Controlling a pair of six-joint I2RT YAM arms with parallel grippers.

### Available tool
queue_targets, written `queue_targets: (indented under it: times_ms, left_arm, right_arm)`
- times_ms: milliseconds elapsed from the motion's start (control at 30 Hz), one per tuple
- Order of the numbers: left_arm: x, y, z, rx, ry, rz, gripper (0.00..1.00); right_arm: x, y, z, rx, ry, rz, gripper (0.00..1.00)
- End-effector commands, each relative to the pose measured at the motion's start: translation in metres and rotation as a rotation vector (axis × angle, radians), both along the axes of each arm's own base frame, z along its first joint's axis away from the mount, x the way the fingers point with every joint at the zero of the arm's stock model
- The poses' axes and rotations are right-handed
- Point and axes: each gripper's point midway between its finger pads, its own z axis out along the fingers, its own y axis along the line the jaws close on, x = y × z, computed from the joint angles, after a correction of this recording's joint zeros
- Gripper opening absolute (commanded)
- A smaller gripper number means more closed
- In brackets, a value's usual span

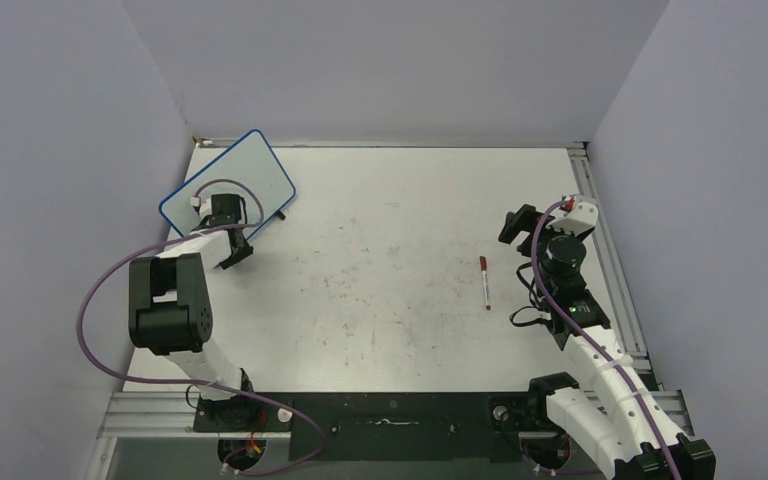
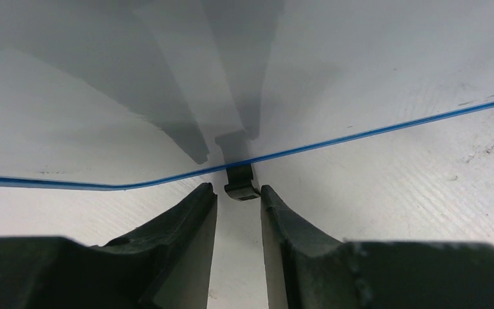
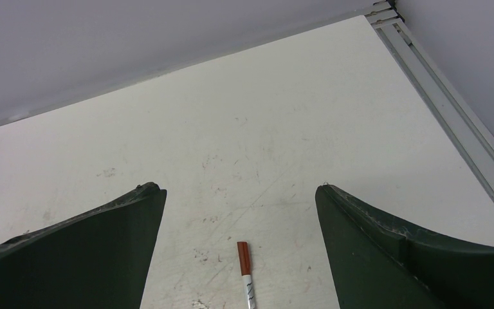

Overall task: Write a sentence on the whiteboard
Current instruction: Move the whiteboard to the center of the board.

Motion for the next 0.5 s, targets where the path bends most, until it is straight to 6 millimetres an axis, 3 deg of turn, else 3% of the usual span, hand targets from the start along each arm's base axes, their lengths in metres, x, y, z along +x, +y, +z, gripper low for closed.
queue_targets:
  times_ms: [0, 133, 467]
  left_arm:
    - [0.020, 0.009, 0.011, 0.023, -0.051, 0.000, 0.28]
    - [0.019, 0.010, 0.007, 0.030, -0.033, -0.011, 0.24]
    - [0.019, 0.012, -0.002, 0.037, -0.013, -0.038, 0.25]
  right_arm:
    - [0.005, 0.001, 0.017, 0.006, -0.053, 0.006, 0.90]
    - [0.004, 0.001, 0.016, 0.004, -0.050, 0.005, 0.90]
    - [0.004, 0.002, 0.016, 0.001, -0.049, 0.010, 0.90]
